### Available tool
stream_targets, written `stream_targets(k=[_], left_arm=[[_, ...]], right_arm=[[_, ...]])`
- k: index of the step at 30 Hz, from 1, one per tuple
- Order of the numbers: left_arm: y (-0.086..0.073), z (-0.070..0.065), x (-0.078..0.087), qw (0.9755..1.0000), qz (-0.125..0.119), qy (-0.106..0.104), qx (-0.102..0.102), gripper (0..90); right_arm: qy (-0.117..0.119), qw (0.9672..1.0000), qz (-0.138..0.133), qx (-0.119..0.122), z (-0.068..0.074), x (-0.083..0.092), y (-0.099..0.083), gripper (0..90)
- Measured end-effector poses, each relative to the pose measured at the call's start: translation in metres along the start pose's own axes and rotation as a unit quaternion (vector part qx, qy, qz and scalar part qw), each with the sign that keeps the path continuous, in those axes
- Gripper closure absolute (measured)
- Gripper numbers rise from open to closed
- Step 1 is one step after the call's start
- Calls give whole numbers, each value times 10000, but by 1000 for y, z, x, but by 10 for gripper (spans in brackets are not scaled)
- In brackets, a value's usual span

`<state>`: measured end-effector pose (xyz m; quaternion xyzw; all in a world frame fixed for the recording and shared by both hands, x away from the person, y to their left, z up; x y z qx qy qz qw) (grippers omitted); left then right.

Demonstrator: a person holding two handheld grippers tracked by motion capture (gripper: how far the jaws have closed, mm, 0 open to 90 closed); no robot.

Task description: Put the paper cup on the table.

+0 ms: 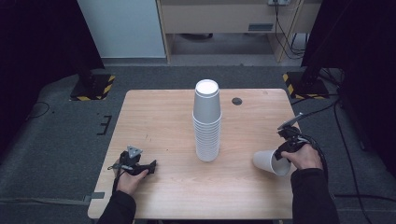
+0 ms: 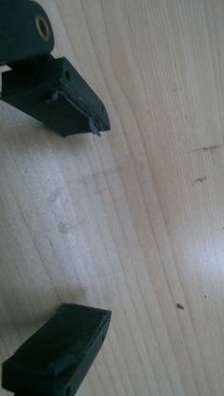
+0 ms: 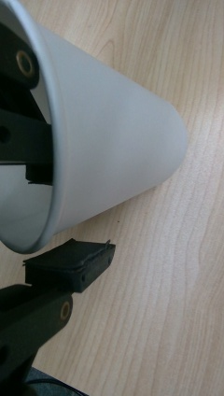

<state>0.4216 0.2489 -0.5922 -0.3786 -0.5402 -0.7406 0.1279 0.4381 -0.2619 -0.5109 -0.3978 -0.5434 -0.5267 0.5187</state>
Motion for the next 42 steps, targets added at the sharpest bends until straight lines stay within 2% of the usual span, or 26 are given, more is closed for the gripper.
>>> stream_targets(k=[10,13,26,30,35,37,39,41,42], left_arm=[[0,0,0,10000,-1,-8,-3,80],[0,-1,0,10000,-2,-10,-5,80],[0,-1,0,10000,-2,-17,-8,79],[0,-1,0,10000,0,-20,-10,79],[0,-1,0,10000,-1,-25,-14,78],[0,-1,0,10000,0,-25,-14,78],[0,-1,0,10000,0,-25,-15,78],[0,-1,0,10000,1,-26,-16,78],[0,-1,0,10000,3,-25,-17,78]], right_arm=[[-53,9994,-321,72,8,2,9,470],[33,9993,-349,131,12,2,9,452],[323,9981,-486,190,26,6,13,504],[422,9971,-610,166,28,7,16,504],[368,9964,-748,182,27,6,17,491],[395,9956,-827,192,27,7,17,481],[485,9932,-1026,246,27,10,18,456],[773,9882,-1294,287,30,13,20,403],[775,9868,-1388,314,30,14,20,377]])
Point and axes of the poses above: each handheld gripper's, and its own axes: x roughly backward along the jaws, y roughly out of its top, z roughly to its left, the point moved 8 cm from there along -x, roughly forward along the jaws, and after that the axes turned 10 degrees about -x, right-handed, at the moved point
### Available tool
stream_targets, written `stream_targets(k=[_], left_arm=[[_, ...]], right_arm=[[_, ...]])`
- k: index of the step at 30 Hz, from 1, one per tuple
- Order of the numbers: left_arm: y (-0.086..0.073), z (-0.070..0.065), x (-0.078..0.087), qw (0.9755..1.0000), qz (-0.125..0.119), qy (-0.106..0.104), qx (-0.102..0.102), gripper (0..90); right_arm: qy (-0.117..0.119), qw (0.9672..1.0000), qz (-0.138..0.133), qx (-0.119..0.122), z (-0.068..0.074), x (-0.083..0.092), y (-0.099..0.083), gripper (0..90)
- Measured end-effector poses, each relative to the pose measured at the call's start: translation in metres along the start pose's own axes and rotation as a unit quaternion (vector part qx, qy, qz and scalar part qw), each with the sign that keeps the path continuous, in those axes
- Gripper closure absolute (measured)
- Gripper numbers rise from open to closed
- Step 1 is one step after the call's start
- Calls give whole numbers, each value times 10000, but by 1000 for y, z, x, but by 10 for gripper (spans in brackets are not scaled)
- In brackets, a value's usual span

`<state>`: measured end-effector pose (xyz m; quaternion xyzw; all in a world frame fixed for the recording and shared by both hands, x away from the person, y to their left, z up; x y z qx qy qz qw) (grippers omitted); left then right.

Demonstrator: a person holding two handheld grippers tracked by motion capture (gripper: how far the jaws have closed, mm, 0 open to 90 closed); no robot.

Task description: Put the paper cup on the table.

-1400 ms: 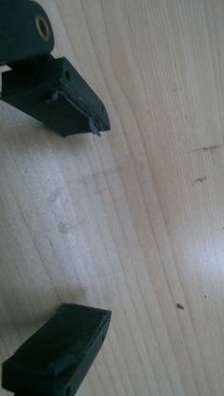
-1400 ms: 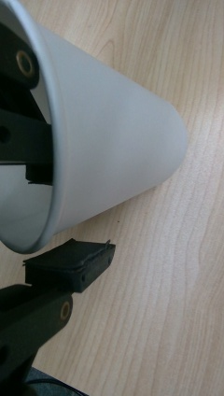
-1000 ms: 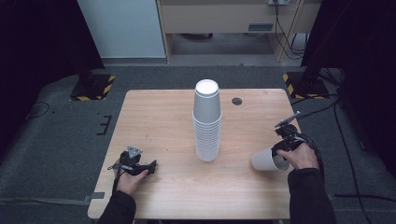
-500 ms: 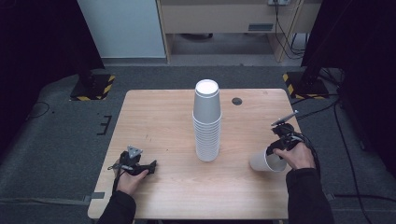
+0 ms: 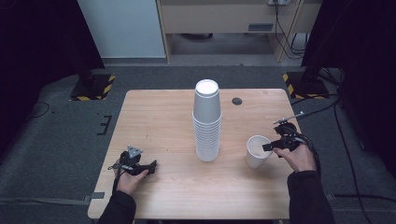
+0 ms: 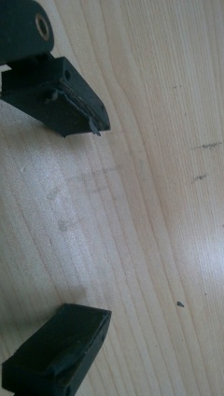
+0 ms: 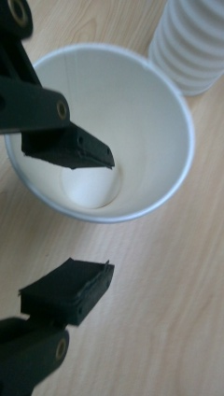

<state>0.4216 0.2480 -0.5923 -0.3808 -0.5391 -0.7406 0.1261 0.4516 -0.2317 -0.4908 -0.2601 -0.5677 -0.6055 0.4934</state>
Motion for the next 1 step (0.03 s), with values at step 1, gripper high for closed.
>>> stream_targets(k=[1], left_arm=[[0,0,0,10000,-1,-2,0,78]], right_arm=[[-17,9997,-209,126,0,2,2,347]])
Point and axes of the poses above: each handheld gripper's, and its own axes: x roughly backward along the jaws, y roughly out of its top, z roughly to its left, the point moved 8 cm from there along -x, roughly forward along the jaws, and after that the axes turned 10 degrees about -x, right-handed, at the moved point
